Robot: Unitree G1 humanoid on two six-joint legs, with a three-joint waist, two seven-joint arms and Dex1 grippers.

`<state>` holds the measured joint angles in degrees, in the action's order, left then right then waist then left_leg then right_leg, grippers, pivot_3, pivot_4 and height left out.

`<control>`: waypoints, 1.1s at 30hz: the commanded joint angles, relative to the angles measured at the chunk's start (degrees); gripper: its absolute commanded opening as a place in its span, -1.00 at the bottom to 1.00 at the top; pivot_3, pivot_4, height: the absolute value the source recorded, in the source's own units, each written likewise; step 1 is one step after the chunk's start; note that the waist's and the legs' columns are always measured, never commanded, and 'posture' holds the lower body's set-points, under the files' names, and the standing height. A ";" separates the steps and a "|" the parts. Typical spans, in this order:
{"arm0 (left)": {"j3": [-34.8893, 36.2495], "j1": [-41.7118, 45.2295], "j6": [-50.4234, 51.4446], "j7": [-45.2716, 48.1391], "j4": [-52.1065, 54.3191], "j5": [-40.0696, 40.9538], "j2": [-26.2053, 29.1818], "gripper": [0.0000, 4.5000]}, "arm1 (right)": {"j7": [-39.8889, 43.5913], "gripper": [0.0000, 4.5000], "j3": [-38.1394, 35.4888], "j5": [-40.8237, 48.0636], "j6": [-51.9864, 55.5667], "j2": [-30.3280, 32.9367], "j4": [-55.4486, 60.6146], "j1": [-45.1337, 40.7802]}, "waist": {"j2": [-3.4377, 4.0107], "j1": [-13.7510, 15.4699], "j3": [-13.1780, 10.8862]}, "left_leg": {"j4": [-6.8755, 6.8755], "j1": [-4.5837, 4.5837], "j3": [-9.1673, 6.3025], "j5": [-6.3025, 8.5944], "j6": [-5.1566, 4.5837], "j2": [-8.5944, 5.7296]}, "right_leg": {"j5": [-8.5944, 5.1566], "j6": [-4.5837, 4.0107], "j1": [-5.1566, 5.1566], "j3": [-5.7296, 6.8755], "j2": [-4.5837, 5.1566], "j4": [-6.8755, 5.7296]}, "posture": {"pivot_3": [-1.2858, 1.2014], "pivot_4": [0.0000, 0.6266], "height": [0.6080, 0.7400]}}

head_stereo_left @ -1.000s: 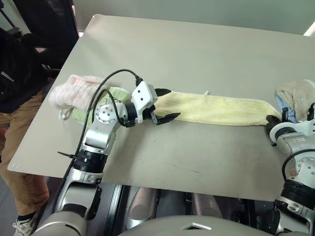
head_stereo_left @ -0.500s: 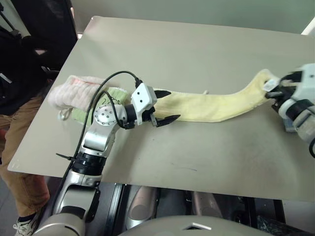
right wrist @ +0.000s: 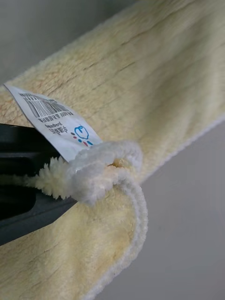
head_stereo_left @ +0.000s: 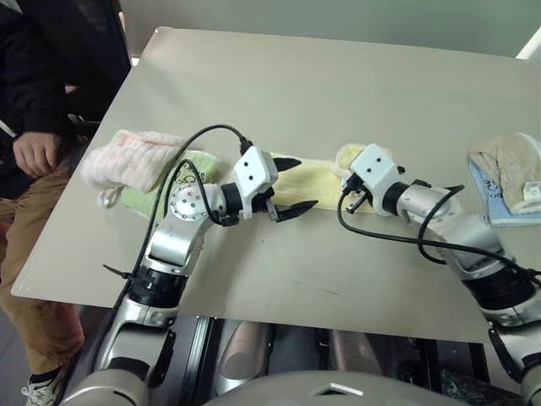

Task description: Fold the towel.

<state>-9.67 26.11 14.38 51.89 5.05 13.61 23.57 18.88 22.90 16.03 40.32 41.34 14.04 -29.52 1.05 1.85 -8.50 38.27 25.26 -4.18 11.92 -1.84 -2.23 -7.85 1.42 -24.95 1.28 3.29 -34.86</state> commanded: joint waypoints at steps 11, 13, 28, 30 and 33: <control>3.58 -3.77 3.60 -2.55 6.05 3.29 1.61 1.00 | 9.18 0.70 -14.12 6.65 1.98 -4.43 9.17 6.81 | -0.01 -0.16 0.00 | -0.06 -0.11 0.00 0.14 0.56 0.03 | -0.02 -0.29 0.00 0.02 -0.02 -0.12 | 0.03 -0.52 0.98; 4.88 -4.92 5.03 -3.08 7.24 5.20 1.49 1.00 | 10.68 0.99 -18.30 10.80 2.74 -4.95 13.34 8.94 | -0.01 -0.14 0.00 | -0.06 -0.12 0.00 0.13 0.57 0.03 | -0.02 -0.29 0.03 0.02 -0.02 -0.11 | 0.03 -0.52 0.98; 16.22 -12.99 23.34 -17.55 16.96 21.54 -3.37 1.00 | 6.71 -0.02 -22.82 4.33 -5.20 -11.14 -10.30 4.04 | -0.06 -0.47 0.02 | -0.14 -0.33 -0.01 0.06 0.70 0.03 | 0.05 -0.32 0.14 0.00 -0.02 -0.15 | 0.03 -0.52 0.98; 18.37 -14.23 27.42 -22.08 18.91 24.84 -5.26 1.00 | 7.21 -0.31 -21.94 2.37 -7.74 -12.61 -14.95 3.73 | -0.05 -0.47 0.02 | -0.22 -0.32 -0.01 0.03 0.71 0.04 | 0.02 -0.33 0.09 0.01 -0.02 -0.17 | 0.03 -0.52 0.98; 21.72 -16.29 33.33 -29.90 21.56 29.35 -7.94 1.00 | 8.45 -0.80 -19.87 -0.42 -10.32 -13.45 -19.00 4.25 | -0.04 -0.44 0.02 | -0.23 -0.32 -0.01 -0.06 0.79 0.05 | -0.03 -0.36 0.07 0.03 -0.03 -0.16 | 0.03 -0.52 0.98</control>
<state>9.36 10.61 44.55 26.30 23.26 39.68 16.43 26.00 2.15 17.49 32.36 27.64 -4.49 -24.51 1.00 1.41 -8.48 38.05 24.93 -4.18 11.81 -0.98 -2.18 -7.89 1.05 -24.86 1.31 3.27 -35.01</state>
